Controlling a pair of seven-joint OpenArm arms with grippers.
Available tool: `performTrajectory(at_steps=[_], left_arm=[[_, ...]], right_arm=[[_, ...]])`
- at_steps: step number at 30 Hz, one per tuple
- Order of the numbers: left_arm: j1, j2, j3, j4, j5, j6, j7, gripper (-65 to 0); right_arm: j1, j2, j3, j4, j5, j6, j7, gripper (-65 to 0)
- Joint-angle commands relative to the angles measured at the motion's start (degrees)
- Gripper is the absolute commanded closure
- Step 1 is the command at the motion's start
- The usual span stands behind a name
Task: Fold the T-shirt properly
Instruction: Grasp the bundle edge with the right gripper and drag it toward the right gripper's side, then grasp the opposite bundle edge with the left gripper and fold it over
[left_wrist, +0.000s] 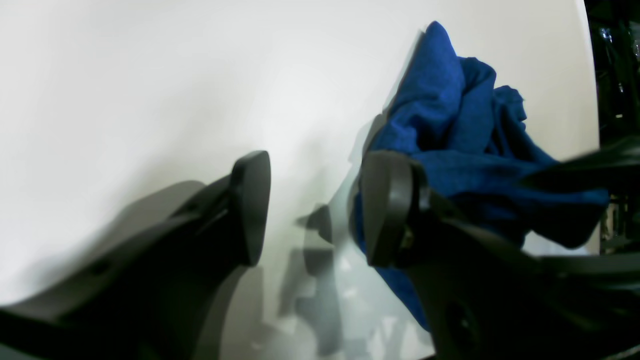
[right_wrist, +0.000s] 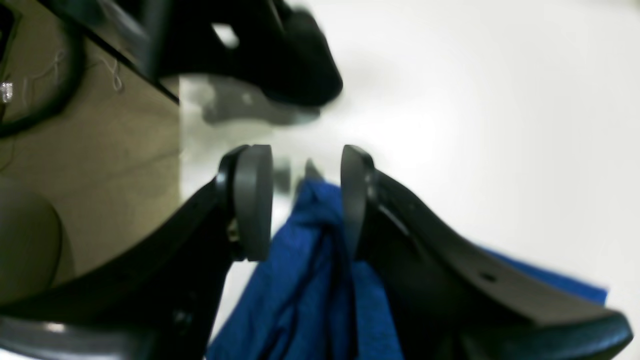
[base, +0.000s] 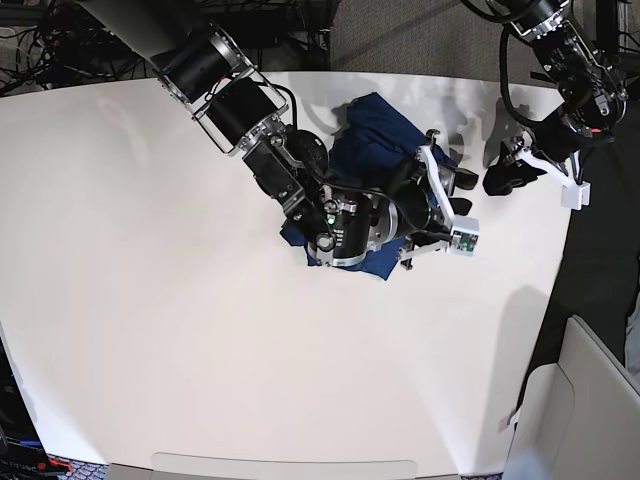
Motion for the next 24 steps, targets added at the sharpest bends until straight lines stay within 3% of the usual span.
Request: performTrajectory(at_steps=[1,5,10,16,19,24], left_arm=[[-0.4,-0.8,-0.1,0.9,-1.6,-0.1,-0.4,-29.3],[1.2,-0.8,0.4,1.6,-2.0,-0.2,-0.3,-29.3],[2.1,-0.5,3.9,8.3,-2.0,-0.3,1.3,-29.4],[1.8,-2.5,15.0,15.4,-1.7,-0.3,1.1,-29.4],[1.6,-4.6,20.8,16.6,-1.7,-0.3,0.6,-29.4],[1.6,-7.9,26.9,18.6,-1.6,-0.1,-5.1,-29.4]], right_arm=[[0.7,-0.7,1.9,1.9,0.9,0.1,1.3,-20.7],[-0.8,-0.7,9.7,4.9,0.9,0.1,1.3,-18.4],[-0.8,5.2,17.7,6.2,0.6,0.1,1.3,-18.2],[-0.6,13.8,18.8,7.1,-3.7,0.1,1.3,-18.3],[-1.0,15.6,18.9,7.6,-6.5,0.1,1.2,-18.3],[-1.9,18.5,20.3,7.7,-6.7,0.1,1.3,-18.3]])
